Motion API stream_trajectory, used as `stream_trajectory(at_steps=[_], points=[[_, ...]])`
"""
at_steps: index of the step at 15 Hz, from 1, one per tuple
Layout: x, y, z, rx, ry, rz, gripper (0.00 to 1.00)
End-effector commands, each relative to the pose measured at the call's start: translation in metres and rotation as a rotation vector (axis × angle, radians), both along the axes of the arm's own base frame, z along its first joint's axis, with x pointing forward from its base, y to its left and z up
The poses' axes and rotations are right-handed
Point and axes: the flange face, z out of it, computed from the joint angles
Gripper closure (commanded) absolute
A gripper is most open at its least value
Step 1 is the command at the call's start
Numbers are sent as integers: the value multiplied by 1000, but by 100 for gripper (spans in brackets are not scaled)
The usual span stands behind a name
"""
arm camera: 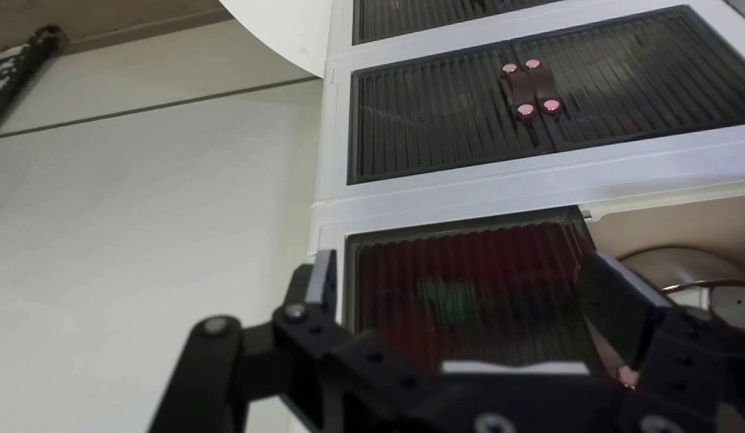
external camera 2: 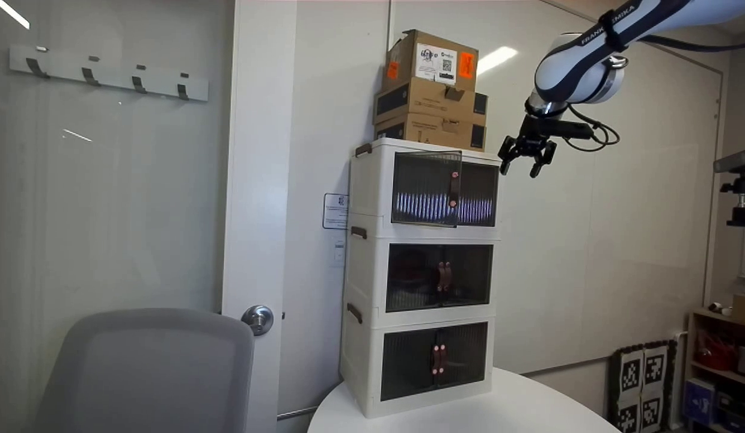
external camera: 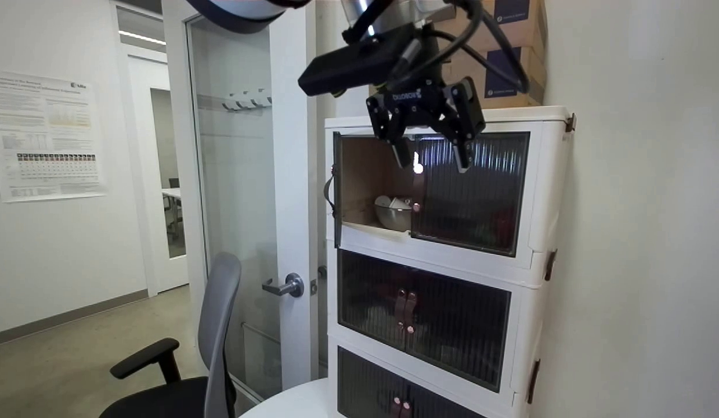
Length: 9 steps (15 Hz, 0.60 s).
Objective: Open the top left and right cabinet doors, respectively
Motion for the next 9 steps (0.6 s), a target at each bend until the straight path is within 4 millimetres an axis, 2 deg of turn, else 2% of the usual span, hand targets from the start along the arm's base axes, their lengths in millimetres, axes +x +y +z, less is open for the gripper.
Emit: stream_trajectory(at_steps=[1, 5, 7, 9], points=[[22, -21, 0, 9, -25, 126, 0], [36, -46, 2, 6, -69, 218, 0], [45, -49, 4, 45, -83, 255, 0], [60, -36, 5, 106, -94, 302, 0]])
